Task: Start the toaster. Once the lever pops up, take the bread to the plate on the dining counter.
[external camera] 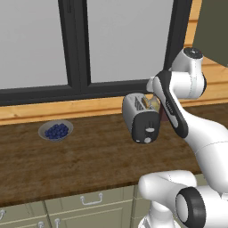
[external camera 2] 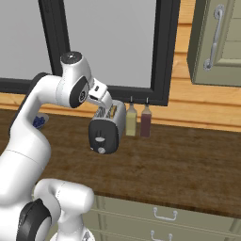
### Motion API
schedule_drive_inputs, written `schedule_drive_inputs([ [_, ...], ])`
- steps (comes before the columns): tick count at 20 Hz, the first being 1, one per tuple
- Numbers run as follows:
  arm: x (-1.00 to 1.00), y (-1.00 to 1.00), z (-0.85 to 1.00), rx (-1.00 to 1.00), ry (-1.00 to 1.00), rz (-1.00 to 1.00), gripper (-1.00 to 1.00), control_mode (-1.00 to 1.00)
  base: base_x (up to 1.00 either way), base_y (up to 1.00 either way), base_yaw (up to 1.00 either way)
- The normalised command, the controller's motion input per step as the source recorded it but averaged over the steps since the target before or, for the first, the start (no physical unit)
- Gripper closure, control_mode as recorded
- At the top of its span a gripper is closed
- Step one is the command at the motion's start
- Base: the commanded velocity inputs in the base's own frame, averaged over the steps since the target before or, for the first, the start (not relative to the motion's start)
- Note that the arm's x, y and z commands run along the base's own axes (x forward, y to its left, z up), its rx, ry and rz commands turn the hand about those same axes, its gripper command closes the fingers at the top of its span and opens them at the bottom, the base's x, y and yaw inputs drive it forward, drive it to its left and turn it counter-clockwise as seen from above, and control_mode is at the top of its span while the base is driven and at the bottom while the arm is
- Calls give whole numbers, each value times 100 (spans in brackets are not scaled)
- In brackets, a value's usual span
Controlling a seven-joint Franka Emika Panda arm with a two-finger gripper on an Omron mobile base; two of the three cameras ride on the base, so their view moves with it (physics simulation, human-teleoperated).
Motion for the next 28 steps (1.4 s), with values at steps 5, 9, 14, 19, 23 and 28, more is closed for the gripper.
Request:
schedule_drive_inputs([
  [5, 0, 0, 0, 0, 0, 0, -100, -100, 0, 0, 0],
  [9, 0, 0, 0, 0, 0, 0, -100, -100, 0, 0, 0],
  [14, 0, 0, 0, 0, 0, 0, -100, -100, 0, 0, 0],
  [19, 0, 0, 0, 0, 0, 0, -100, -100, 0, 0, 0],
  [23, 0, 0, 0, 0, 0, 0, -100, -100, 0, 0, 0],
  [28, 0, 0, 0, 0, 0, 0, -100, -100, 0, 0, 0],
])
